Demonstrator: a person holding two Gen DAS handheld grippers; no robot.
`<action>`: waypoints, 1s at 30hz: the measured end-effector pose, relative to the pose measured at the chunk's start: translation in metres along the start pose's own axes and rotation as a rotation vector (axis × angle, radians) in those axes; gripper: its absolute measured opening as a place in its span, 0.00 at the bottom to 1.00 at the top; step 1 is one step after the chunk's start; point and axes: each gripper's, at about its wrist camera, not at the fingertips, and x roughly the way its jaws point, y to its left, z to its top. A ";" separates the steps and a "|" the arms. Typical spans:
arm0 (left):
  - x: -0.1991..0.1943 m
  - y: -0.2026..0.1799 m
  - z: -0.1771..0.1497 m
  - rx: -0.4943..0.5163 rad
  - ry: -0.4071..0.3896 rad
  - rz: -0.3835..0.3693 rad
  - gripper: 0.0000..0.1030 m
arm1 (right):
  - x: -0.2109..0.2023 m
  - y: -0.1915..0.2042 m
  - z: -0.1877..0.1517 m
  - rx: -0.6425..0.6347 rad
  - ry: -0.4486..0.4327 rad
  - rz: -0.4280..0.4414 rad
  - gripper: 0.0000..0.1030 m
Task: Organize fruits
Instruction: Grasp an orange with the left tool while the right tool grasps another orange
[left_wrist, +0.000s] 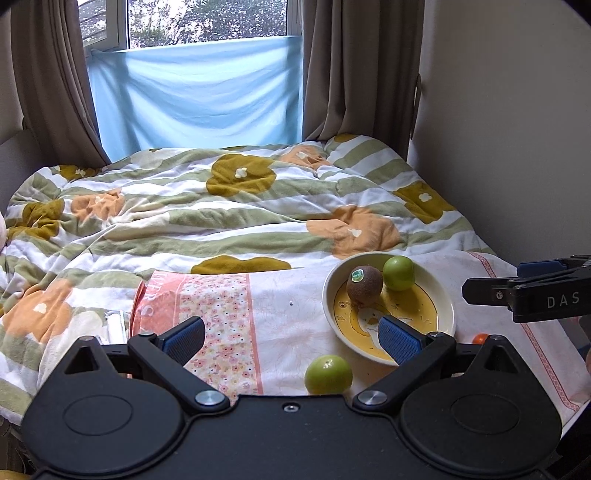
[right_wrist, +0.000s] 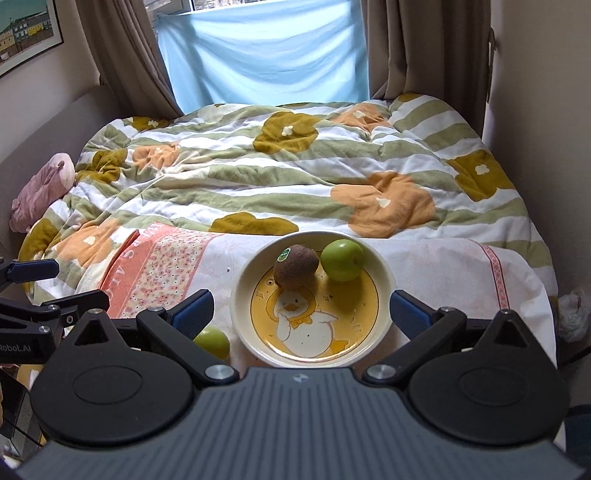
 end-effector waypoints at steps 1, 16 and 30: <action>-0.002 0.001 -0.003 0.008 0.000 -0.008 0.99 | -0.003 0.003 -0.005 0.008 -0.004 -0.005 1.00; 0.035 0.000 -0.071 0.174 0.073 -0.138 0.98 | 0.014 0.053 -0.082 -0.029 -0.041 -0.073 1.00; 0.106 -0.009 -0.108 0.279 0.184 -0.157 0.82 | 0.077 0.054 -0.107 -0.050 0.063 -0.047 1.00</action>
